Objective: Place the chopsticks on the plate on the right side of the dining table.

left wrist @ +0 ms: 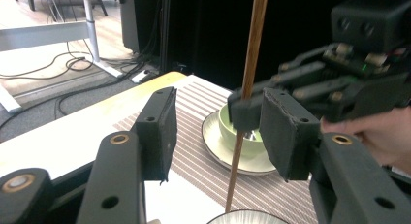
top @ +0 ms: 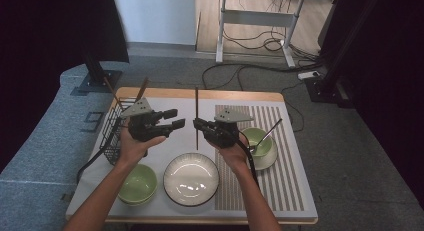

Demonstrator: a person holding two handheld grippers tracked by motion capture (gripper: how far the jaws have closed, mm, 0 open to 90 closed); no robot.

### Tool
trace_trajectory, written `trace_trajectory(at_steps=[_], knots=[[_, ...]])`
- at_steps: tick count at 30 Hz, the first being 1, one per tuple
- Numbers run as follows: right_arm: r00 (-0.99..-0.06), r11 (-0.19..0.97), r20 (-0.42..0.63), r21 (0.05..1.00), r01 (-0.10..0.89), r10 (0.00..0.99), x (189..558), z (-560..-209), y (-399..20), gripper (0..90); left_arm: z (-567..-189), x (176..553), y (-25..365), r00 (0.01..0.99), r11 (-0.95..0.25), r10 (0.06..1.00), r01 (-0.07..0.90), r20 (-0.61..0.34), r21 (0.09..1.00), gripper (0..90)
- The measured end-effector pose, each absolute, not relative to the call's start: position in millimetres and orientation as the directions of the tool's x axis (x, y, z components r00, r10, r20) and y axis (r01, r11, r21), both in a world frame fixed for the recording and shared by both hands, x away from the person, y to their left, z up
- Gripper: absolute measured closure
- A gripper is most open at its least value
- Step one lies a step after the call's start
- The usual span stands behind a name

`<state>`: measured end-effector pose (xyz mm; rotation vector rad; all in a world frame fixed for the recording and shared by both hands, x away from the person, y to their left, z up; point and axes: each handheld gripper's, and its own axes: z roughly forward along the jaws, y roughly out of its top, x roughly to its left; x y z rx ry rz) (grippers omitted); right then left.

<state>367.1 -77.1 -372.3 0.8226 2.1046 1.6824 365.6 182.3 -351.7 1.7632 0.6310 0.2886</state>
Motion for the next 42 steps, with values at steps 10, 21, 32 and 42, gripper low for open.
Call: trace_trajectory(at_steps=[10, 21, 32, 42], knots=[[-0.787, 0.117, 0.100, 0.970, 0.214, 0.609, 366, -353, -77, 84.4, -365, 367, 177, 0.829, -0.207, 0.544, 0.282, -0.130, 0.937, 46.2], [-0.795, 0.110, 0.099, 0.973, 0.204, 0.599, 365, -344, -73, 84.3, -377, 370, 165, 0.837, -0.258, 0.534, 0.296, -0.119, 0.920, 45.6], [-0.799, 0.101, 0.109, 0.973, 0.208, 0.592, 364, -342, -68, 84.3, -388, 375, 155, 0.836, -0.300, 0.536, 0.318, -0.117, 0.899, 51.1], [-0.798, 0.095, 0.115, 0.973, 0.211, 0.592, 365, -343, -67, 83.8, -393, 377, 152, 0.850, -0.333, 0.511, 0.335, -0.129, 0.881, 80.4]])
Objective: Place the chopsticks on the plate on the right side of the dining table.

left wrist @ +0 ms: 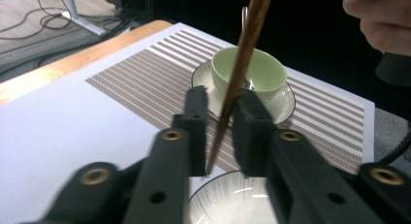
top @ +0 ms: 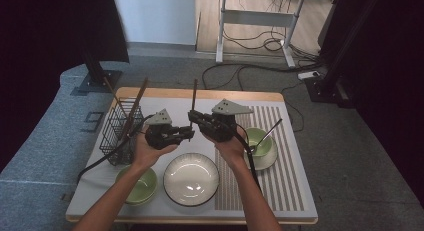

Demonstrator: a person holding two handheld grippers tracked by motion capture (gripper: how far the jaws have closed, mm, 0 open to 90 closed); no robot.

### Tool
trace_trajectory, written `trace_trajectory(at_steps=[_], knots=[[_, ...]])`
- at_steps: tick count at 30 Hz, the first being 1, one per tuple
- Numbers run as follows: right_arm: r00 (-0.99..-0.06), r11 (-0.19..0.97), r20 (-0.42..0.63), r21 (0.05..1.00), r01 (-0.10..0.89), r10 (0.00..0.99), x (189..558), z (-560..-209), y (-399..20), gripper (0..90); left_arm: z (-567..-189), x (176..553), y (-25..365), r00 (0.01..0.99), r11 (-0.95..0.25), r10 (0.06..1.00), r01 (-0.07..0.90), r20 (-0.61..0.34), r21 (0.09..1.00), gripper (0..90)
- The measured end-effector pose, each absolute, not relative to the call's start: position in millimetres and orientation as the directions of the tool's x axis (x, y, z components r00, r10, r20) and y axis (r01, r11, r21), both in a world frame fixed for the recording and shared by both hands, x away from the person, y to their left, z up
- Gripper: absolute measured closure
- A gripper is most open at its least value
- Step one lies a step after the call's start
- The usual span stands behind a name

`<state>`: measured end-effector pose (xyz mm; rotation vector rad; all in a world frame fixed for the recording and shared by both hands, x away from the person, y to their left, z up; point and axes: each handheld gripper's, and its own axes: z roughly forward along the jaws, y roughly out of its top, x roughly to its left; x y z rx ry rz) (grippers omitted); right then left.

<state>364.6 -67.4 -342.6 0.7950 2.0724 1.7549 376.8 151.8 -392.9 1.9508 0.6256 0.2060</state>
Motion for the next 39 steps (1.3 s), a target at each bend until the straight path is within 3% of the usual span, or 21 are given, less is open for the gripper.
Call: trace_trajectory(at_steps=[5, 16, 23, 39], knots=[[-0.784, 0.095, 0.120, 0.970, 0.222, 0.610, 367, -344, -69, 81.3, -392, 375, 153, 0.867, -0.368, 0.481, 0.334, -0.130, 0.868, 85.1], [-0.752, 0.101, 0.091, 0.974, 0.205, 0.652, 365, -349, -80, 65.5, -393, 375, 159, 0.855, -0.416, 0.503, 0.369, -0.128, 0.831, 86.1], [-0.765, 0.104, 0.047, 0.983, 0.148, 0.642, 357, -333, -83, 64.1, -394, 378, 161, 0.841, -0.424, 0.522, 0.400, -0.142, 0.812, 86.1], [-0.765, 0.141, 0.003, 0.983, 0.122, 0.644, 360, -321, -64, 61.6, -398, 377, 158, 0.844, -0.467, 0.517, 0.420, -0.145, 0.778, 86.1]])
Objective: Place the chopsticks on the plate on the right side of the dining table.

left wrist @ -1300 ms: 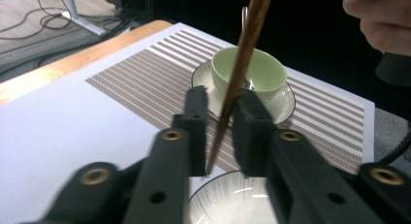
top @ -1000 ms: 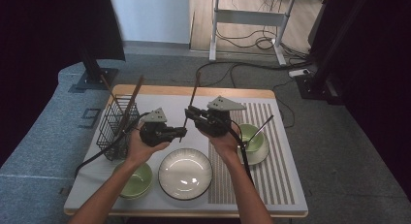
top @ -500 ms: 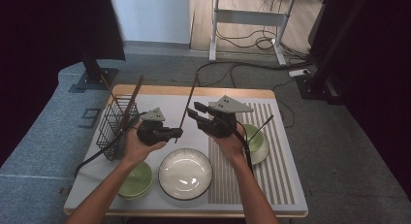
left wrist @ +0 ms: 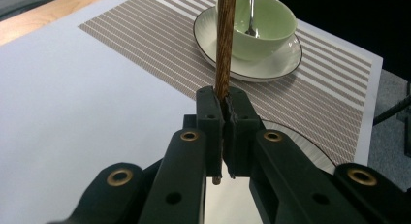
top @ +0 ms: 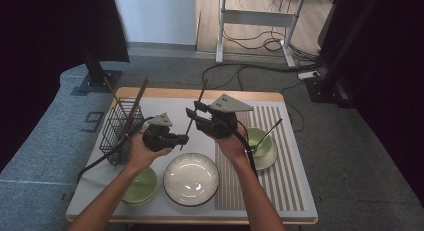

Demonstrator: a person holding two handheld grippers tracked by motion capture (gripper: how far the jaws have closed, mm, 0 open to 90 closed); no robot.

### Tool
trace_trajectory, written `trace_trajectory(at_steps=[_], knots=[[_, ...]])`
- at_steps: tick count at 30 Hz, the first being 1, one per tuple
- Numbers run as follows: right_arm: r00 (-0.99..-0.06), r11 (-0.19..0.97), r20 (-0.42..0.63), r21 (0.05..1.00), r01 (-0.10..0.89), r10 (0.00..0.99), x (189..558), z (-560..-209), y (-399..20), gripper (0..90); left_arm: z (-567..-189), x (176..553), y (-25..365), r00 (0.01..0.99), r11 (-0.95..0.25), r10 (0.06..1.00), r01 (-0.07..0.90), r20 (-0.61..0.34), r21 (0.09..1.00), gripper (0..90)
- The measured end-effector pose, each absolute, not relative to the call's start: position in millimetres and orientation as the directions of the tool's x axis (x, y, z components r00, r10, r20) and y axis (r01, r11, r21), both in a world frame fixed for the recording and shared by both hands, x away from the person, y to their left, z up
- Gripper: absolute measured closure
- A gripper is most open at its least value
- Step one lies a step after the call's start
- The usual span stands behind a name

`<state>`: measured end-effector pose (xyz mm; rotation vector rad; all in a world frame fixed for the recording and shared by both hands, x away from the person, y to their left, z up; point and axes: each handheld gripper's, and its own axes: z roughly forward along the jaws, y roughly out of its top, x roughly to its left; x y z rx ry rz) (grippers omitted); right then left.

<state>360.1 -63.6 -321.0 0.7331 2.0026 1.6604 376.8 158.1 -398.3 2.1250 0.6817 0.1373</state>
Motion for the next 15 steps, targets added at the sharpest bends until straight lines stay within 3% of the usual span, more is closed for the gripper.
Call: trace_trajectory(at_steps=[15], knots=[[-0.722, 0.184, -0.002, 0.968, 0.173, 0.692, 371, -335, -68, 59.0, -399, 370, 159, 0.860, -0.529, 0.499, 0.401, -0.108, 0.748, 86.3]])
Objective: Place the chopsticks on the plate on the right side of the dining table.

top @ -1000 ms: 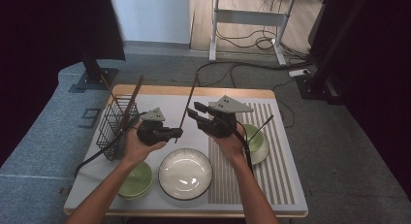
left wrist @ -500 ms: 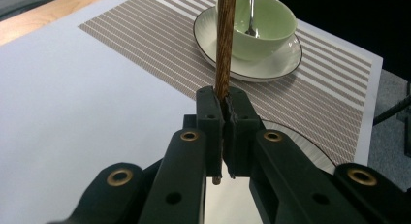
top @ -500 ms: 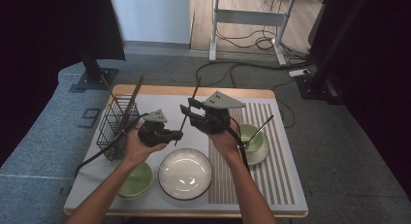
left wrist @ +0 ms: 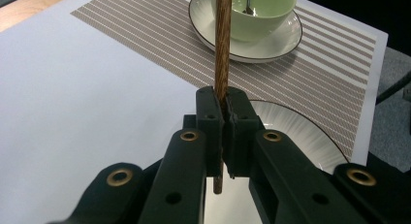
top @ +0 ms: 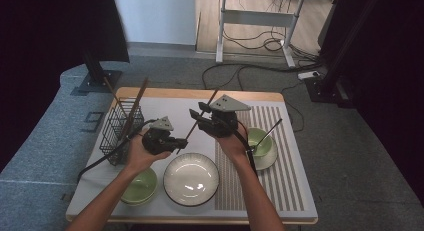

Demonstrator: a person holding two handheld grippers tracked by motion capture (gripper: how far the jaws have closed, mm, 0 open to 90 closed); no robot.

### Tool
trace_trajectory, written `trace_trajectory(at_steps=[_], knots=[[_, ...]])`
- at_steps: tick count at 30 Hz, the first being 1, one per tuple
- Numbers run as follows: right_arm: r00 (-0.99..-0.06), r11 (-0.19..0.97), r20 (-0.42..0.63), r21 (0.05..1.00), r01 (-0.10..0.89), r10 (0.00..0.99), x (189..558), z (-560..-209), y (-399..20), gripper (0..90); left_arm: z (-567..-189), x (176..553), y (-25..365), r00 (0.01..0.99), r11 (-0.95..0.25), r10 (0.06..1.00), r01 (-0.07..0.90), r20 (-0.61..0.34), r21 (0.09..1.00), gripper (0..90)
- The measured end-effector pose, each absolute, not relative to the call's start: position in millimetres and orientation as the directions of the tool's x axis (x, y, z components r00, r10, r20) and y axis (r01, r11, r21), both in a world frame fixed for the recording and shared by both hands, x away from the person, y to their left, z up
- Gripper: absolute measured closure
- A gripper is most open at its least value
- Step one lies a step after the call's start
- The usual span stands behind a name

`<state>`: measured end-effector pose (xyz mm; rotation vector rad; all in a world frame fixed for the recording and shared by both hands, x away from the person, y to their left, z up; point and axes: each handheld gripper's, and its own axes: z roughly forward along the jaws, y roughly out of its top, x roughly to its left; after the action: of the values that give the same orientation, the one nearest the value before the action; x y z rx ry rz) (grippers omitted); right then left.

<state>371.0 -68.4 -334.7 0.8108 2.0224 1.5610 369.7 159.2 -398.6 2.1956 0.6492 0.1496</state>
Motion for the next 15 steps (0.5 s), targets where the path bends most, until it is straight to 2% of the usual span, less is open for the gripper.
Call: trace_trajectory(at_steps=[15], knots=[[-0.704, 0.229, -0.010, 0.949, 0.217, 0.710, 378, -356, -94, 50.0, -399, 369, 161, 0.872, -0.555, 0.476, 0.397, -0.112, 0.732, 86.3]])
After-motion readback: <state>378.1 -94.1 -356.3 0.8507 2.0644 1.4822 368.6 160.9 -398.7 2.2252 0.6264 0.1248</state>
